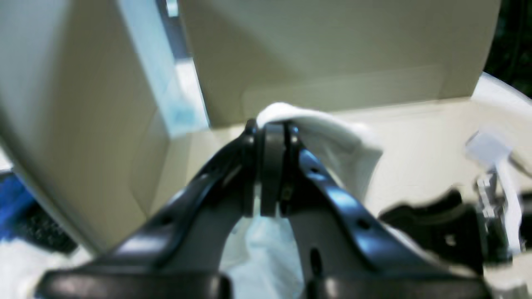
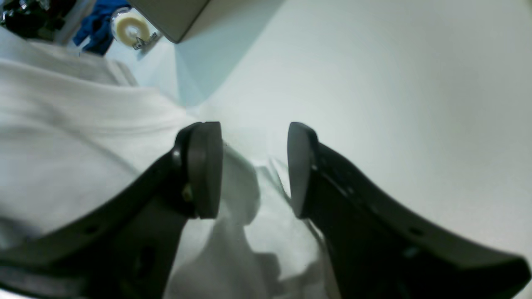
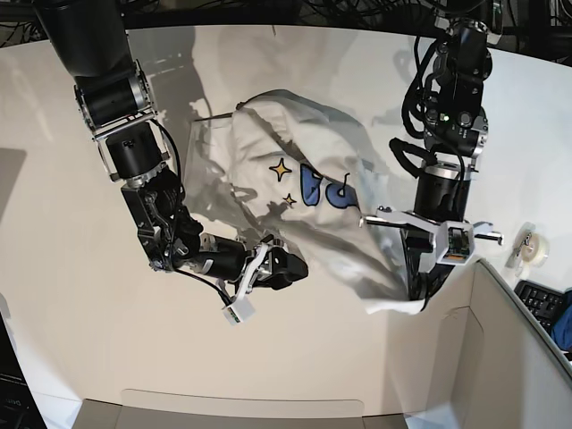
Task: Layout the t-shirt on the table in an organized manner, then fold the t-shirt properly
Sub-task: 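Swing the left gripper over the shirt, holding a fabric edge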
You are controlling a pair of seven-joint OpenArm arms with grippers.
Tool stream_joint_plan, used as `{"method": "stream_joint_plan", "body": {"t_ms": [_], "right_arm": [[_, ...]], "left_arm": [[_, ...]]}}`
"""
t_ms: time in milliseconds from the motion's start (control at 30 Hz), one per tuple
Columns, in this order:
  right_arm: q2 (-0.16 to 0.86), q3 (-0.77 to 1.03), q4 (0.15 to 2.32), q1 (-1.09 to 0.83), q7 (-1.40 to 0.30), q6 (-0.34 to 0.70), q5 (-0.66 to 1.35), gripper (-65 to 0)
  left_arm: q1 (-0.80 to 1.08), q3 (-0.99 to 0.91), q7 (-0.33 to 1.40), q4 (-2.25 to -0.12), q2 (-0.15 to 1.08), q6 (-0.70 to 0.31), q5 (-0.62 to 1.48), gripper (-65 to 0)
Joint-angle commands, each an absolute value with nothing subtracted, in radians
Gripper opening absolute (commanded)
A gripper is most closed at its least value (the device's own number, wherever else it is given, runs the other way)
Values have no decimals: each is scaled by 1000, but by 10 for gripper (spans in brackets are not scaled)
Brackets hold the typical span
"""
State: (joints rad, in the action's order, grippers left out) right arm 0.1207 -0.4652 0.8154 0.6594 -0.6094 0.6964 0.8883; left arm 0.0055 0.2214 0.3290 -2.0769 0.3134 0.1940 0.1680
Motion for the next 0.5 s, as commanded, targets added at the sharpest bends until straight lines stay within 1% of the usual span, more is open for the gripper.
{"method": "stream_joint_plan", "body": {"t_ms": [0, 100, 233, 367, 467], "right_arm": [[114, -460, 832, 691, -588, 698, 909, -406], [116, -461, 832, 688, -591, 698, 909, -406], [131, -461, 840, 673, -593, 698, 912, -406], [134, -460, 842, 667, -593, 698, 912, -406], [137, -460, 852, 661, -593, 698, 912, -406]], "left_arm": [[-25, 217, 289, -2097, 321, 206, 157, -650], [-79, 216, 268, -2097, 321, 206, 157, -650], [-150, 219, 285, -2097, 321, 206, 157, -650], [-156, 239, 317, -2097, 321, 206, 157, -650], [-150, 254, 378, -2097, 321, 206, 156, -650]]}}
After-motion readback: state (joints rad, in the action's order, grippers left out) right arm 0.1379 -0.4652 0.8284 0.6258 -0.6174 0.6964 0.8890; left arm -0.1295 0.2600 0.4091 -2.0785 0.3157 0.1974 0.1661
